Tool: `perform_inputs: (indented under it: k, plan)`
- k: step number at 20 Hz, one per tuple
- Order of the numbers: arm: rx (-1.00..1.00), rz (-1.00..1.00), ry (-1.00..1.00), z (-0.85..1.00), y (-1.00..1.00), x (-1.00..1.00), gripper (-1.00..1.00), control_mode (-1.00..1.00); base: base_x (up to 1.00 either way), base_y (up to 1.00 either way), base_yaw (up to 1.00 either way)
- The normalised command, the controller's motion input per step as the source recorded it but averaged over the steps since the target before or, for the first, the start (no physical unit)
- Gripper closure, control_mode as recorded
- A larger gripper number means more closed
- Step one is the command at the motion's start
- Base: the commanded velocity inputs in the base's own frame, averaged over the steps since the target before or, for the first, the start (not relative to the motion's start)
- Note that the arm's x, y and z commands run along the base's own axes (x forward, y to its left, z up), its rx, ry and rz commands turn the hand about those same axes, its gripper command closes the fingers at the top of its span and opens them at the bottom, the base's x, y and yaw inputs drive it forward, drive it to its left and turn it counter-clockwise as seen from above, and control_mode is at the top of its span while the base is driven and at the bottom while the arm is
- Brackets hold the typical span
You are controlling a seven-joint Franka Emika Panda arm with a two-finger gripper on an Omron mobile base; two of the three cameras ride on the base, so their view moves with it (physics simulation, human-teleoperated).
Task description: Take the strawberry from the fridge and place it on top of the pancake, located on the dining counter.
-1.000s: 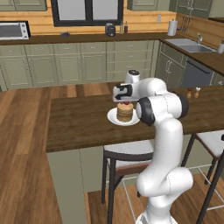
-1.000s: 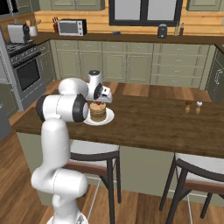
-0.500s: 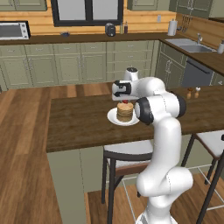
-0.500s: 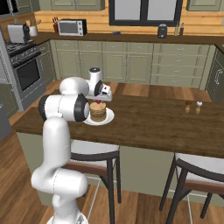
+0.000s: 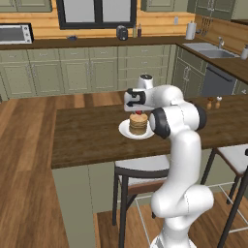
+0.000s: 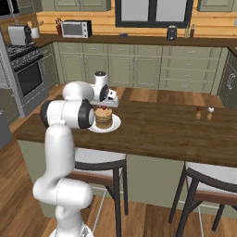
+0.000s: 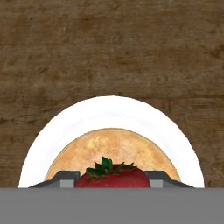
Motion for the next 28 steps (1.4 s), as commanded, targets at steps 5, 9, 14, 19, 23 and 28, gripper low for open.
perform_inputs:
  k: [5,9,14,19,23,28]
  plan:
    - [0.0,0.0,0.0,0.0,0.0,-0.1,-1.0,-1.0,0.0,0.0,0.0]
    - [0.0,0.0,0.0,0.0,0.0,-0.06,-1.0,-1.0,0.0,0.0,0.0]
    - [0.0,0.0,0.0,0.0,0.0,-0.03,-1.0,-1.0,0.0,0.0,0.0]
    - [-0.03,0.0,0.0,0.16,0.0,-0.07,-1.0,-1.0,0.0,0.0,0.0]
    - [-0.08,-0.02,0.0,0.5,0.0,-0.37,-1.0,-1.0,0.0,0.0,0.0]
    - [-0.11,-0.05,0.01,0.41,0.44,-0.89,-1.0,-1.0,0.0,0.0,0.0]
